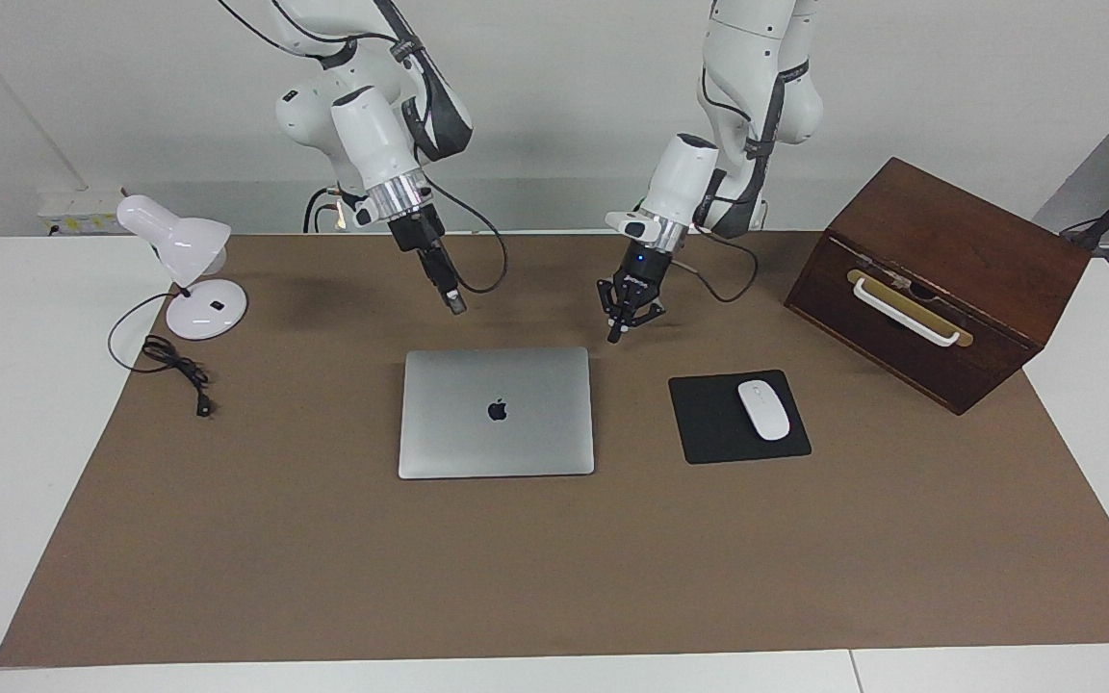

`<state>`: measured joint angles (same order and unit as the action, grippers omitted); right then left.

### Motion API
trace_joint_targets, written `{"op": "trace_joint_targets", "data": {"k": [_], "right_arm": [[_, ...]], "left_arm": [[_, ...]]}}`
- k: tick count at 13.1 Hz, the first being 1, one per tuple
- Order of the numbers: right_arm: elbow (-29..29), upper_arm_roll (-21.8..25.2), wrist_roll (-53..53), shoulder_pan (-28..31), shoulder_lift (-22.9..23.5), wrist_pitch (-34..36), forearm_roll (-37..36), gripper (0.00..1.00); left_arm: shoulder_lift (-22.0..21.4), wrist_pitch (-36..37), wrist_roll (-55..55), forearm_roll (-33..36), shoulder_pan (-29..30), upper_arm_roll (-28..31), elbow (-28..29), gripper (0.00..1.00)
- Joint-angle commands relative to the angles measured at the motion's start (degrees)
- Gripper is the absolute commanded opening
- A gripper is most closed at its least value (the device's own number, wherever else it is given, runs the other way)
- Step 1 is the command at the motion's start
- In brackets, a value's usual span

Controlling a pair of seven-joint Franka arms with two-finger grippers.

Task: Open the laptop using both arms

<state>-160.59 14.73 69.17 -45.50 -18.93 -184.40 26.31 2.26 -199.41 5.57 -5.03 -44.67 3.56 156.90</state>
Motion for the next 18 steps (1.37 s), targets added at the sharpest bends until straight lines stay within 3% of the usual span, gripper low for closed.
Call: {"op": "trace_joint_targets", "data": {"k": [1, 7, 18], "right_arm": [[-2.5, -0.4, -1.1, -0.5, -1.6, -0.8, 1.5, 1.0], [-1.9, -0.3, -1.1, -0.5, 2.1, -0.8, 1.5, 1.0], [4.1, -0.3, -1.3, -0.5, 10.8, -1.1, 1.3, 1.0]], "left_arm": [[1.3, -1.4, 1.1, -0.8, -2.0, 0.8, -0.8, 0.0], [6.6, -1.3, 1.1, -0.6, -2.8, 0.8, -6.5, 0.0], [11.3, -1.4, 1.1, -0.5, -2.7, 0.9, -11.6, 0.0]]}}
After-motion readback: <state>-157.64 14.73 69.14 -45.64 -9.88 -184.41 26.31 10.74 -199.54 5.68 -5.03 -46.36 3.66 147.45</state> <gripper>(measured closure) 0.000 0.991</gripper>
